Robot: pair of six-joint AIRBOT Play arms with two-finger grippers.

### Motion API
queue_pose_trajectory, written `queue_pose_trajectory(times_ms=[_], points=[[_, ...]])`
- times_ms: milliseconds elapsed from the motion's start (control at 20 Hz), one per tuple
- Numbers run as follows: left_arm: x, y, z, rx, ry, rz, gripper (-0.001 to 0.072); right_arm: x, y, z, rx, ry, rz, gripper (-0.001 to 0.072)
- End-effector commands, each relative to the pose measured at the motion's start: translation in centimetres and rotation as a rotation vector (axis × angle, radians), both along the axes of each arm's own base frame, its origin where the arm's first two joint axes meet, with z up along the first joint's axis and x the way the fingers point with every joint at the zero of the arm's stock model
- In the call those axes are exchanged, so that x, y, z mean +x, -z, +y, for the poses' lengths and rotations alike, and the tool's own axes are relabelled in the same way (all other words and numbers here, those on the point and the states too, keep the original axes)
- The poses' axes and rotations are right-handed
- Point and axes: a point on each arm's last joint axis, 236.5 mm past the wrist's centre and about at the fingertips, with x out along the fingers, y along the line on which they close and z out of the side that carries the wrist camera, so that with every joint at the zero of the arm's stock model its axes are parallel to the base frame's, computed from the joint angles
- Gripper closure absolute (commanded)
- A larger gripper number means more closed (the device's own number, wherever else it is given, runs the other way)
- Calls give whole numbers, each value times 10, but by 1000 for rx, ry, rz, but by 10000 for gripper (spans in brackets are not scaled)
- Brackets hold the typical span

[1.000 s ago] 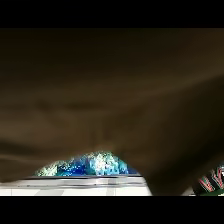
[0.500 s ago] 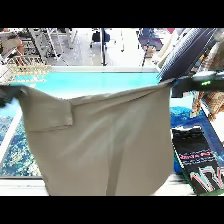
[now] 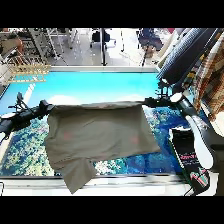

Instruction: Fold the clothes and pants, and hang the long-sleeved shirts on hangers.

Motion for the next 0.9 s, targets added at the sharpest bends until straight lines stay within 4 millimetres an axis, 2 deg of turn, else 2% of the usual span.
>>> queue_pose_trajectory(times_ms=[0,150,250,350,500,550,600,650,700,750,800,850], points=[[-14,5,-9,-93,113,46,702,4,18,1,-17,5,10,694],[-67,18,-13,-143,280,196,702,-27,35,-5,-4,-51,150,694],[-107,37,-7,-124,372,336,703,-53,48,-15,-25,-83,263,694],[-139,49,-1,-98,444,439,703,-73,58,-25,-59,-103,350,694],[-164,64,1,-55,499,541,701,-81,67,-26,-87,-127,388,692],[-163,68,1,-29,499,547,624,-81,70,-20,-77,-132,391,677],[-161,70,1,-20,495,545,292,-83,72,-18,-74,-140,401,500],[-162,69,1,-30,486,557,91,-90,73,-17,-75,-155,430,224],[-169,67,2,-58,479,596,101,-106,75,-22,-76,-176,492,184],[-179,66,6,-66,482,640,124,-126,77,-29,-61,-193,567,184],[-195,69,15,-24,490,695,185,-150,78,-38,-25,-202,655,193],[-211,73,24,36,478,752,204,-170,79,-48,16,-191,719,193]])
